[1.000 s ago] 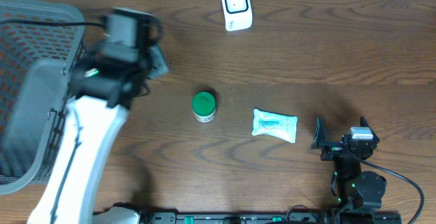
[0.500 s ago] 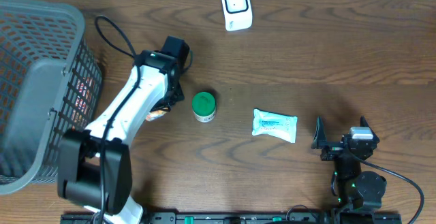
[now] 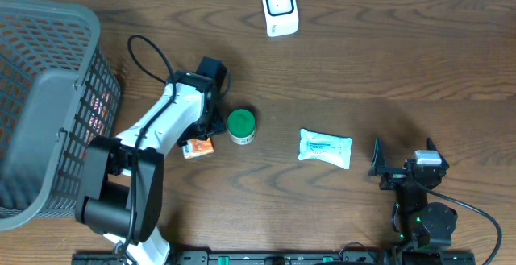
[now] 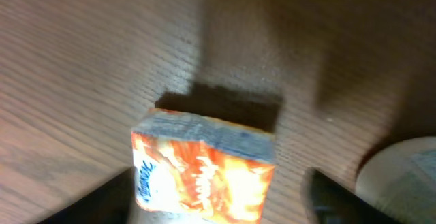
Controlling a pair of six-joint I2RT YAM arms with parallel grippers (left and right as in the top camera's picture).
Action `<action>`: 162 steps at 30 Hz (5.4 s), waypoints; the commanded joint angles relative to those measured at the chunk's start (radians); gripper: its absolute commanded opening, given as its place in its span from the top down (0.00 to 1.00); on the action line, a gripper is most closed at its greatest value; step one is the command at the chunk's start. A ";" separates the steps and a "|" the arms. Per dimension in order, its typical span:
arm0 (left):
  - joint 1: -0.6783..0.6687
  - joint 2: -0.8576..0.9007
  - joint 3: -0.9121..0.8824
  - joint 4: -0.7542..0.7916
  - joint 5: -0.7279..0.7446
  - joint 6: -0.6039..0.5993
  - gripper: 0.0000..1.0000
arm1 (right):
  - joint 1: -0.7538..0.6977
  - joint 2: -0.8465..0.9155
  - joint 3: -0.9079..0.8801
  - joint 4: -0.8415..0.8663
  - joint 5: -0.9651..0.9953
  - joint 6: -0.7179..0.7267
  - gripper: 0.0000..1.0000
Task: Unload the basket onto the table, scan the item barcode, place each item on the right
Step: 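Carry the Kleenex box left of the bottle and release it, then reach the left gripper into the basket toward the red TOP chocolate bar, then close the left gripper on the end of the TOP bar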
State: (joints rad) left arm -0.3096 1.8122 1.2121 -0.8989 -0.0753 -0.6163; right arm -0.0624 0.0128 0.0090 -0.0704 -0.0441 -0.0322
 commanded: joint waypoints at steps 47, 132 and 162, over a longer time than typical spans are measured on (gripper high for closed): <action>0.788 -0.027 0.373 -0.046 0.094 0.001 0.02 | -0.009 -0.002 -0.003 -0.002 0.010 0.017 0.01; 0.573 0.017 0.092 0.078 -0.043 0.002 0.03 | -0.009 -0.002 -0.003 -0.002 0.010 0.017 0.01; 0.872 0.062 0.186 0.127 0.094 0.017 0.66 | -0.009 -0.002 -0.003 -0.002 0.009 0.017 0.01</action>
State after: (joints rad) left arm 0.5510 1.8805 1.3758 -0.7822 -0.0086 -0.6048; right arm -0.0624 0.0128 0.0090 -0.0704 -0.0444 -0.0322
